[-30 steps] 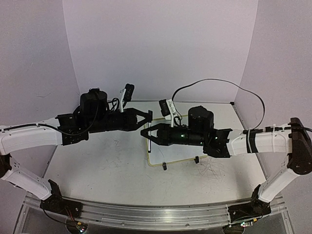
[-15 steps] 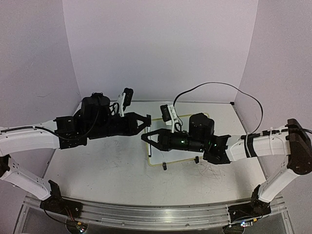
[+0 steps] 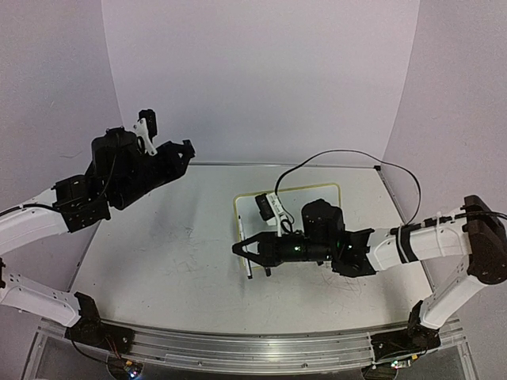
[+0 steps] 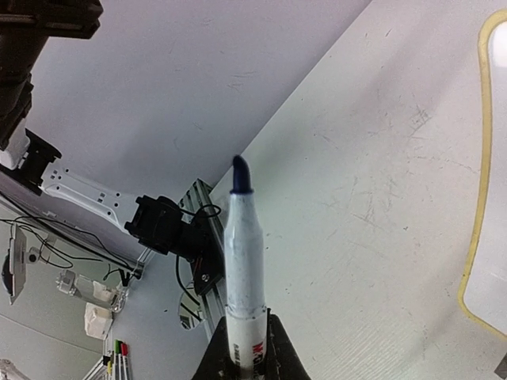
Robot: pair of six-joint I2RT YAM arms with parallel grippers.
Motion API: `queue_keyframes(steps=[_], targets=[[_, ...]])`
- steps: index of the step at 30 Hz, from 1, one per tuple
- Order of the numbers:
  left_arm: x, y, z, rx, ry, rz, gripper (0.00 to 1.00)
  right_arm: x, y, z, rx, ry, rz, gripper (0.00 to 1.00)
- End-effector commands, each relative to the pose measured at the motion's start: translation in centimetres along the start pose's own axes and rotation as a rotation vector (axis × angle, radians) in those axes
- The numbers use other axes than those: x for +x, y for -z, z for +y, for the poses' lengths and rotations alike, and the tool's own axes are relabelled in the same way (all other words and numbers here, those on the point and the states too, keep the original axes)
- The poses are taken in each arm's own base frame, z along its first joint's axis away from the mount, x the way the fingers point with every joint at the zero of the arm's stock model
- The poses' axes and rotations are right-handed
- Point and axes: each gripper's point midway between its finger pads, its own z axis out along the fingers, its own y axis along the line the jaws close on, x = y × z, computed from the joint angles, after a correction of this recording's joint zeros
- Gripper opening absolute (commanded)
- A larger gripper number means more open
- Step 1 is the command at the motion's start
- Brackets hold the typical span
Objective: Write a sentence on the whiteboard
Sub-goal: Open the pen cap from the whiteboard marker, then place the pen cap at the center of the board.
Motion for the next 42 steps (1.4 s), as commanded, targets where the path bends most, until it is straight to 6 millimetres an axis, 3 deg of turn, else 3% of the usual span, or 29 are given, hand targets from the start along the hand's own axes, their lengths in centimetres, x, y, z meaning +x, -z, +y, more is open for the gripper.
queue_keyframes(steps=[1,8,12,17,25,30,36,39,42], targets=[[3.2,0.0,4.7,-0.214,-0.084,0.105,0.00,-4.0,3.1,1.5,0.075,0.107,-0.147,0.00],[14.0,-1.3,12.1,-0.422,-0.169,0.482,0.00,-6.3,7.3,-1.4,0.367,0.245,-0.222,0.00],[19.6,-2.2,16.1,-0.519,-0.189,0.682,0.00,-7.1,9.0,-1.8,0.443,0.287,-0.249,0.00],[23.4,-2.9,18.9,-0.603,-0.207,0.782,0.00,-7.1,10.1,-1.9,0.464,0.285,-0.264,0.00],[28.3,-3.5,21.4,-0.667,-0.198,0.896,0.00,-6.6,10.6,-2.5,0.475,0.263,-0.269,0.00],[28.5,-3.2,22.1,-0.692,-0.205,0.893,0.09,-6.4,10.2,-2.4,0.469,0.268,-0.256,0.00],[25.1,-3.0,21.0,-0.670,-0.218,0.793,0.36,-6.4,9.9,-2.8,0.483,0.278,-0.247,0.00],[22.6,-3.2,19.0,-0.613,-0.218,0.744,0.45,-6.4,10.0,-2.9,0.492,0.288,-0.246,0.00],[19.1,-3.4,14.4,-0.482,-0.230,0.658,0.55,-5.9,9.6,-3.3,0.498,0.319,-0.218,0.00]])
